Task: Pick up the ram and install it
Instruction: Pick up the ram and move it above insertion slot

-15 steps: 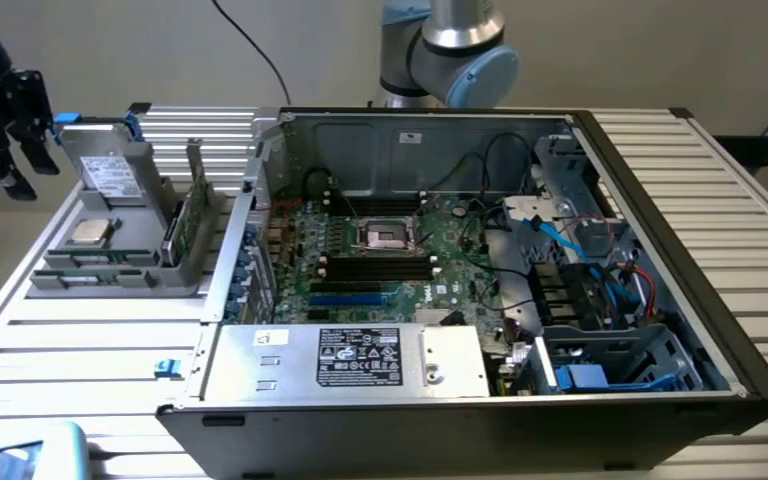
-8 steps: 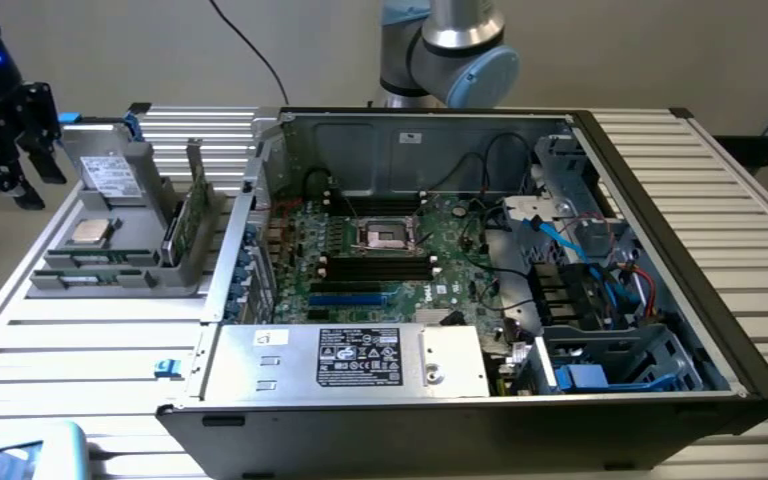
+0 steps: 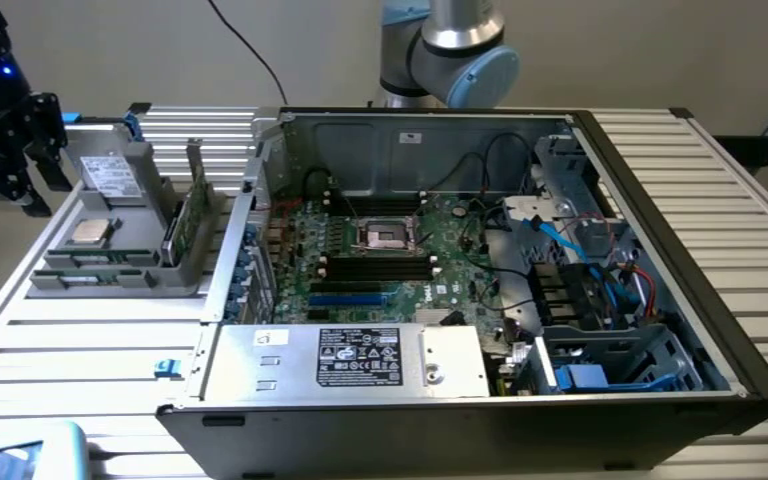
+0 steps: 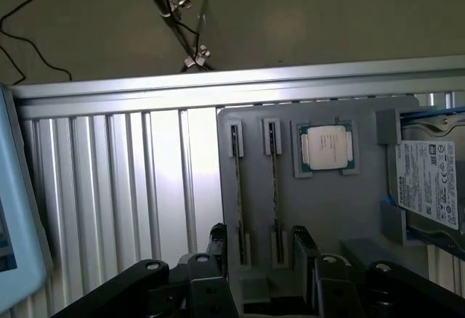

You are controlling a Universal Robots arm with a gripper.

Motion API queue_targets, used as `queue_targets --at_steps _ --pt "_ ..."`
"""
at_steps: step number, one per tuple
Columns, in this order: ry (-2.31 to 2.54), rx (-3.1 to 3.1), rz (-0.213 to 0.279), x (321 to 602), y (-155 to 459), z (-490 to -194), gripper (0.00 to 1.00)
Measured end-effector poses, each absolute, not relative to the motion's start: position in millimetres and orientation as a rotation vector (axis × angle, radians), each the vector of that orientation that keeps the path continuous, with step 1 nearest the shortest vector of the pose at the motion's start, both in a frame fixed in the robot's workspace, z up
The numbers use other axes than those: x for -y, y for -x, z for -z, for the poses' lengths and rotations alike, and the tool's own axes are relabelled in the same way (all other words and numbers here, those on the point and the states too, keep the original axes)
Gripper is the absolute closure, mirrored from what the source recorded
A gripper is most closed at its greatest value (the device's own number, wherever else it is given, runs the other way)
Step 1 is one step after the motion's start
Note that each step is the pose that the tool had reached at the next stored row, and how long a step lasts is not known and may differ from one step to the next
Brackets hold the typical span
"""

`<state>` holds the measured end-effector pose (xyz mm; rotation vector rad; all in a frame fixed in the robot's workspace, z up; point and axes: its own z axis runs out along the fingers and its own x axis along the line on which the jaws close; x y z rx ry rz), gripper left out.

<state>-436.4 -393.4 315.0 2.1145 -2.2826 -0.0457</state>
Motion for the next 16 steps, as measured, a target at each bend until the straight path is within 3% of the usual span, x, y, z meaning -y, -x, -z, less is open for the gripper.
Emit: queue_targets --at_steps 16 --pt "-2.115 2.282 0.046 395 436 -293 0.52"
